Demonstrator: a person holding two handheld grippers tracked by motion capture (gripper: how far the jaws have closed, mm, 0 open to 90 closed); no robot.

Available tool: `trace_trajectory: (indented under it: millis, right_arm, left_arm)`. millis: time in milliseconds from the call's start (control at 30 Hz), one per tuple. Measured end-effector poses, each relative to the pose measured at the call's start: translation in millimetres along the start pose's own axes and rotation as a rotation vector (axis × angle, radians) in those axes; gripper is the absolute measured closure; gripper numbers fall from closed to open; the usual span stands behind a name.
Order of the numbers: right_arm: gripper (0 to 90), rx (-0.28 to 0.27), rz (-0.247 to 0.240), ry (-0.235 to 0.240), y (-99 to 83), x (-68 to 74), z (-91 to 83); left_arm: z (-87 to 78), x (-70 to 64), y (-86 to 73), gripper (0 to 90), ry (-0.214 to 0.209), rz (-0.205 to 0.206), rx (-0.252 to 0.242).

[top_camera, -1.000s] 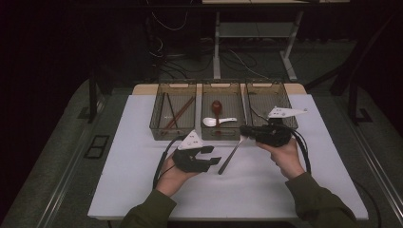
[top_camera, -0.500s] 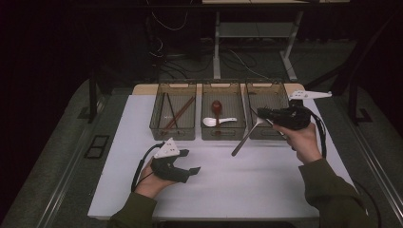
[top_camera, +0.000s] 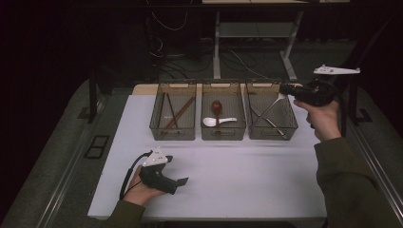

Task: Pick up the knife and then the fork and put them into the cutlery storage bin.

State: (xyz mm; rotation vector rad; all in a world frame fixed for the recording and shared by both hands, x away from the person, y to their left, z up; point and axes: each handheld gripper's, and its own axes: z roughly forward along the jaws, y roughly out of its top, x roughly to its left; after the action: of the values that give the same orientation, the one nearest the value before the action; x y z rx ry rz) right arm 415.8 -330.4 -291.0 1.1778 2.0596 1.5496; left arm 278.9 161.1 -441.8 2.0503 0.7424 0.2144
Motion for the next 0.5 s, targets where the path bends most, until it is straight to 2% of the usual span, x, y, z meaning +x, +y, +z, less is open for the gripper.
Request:
trace_trajectory:
  millis: [133, 233, 300, 500]
  right_arm:
    - [87.0, 0.01, -0.002, -0.038, 3.7, -16.9, 0.8]
    - [87.0, 0.019, 0.017, -0.057, 1.6, -28.3, 4.7]
    - [87.0, 0.021, 0.028, -0.066, -1.3, -34.6, 9.3]
    - [87.0, 0.082, 0.039, -0.068, -12.0, -47.2, 31.4]
  left_arm:
    - [1.3, -0.9, 0.3, 0.0, -0.009, 0.003, 0.003]
    - [1.6, -0.9, 0.6, 0.0, -0.015, 0.001, 0.006]
    - [1.4, -0.9, 0.7, 0.0, -0.015, 0.003, 0.009]
    - [1.1, -1.4, 1.0, 0.0, -0.014, 0.006, 0.005]
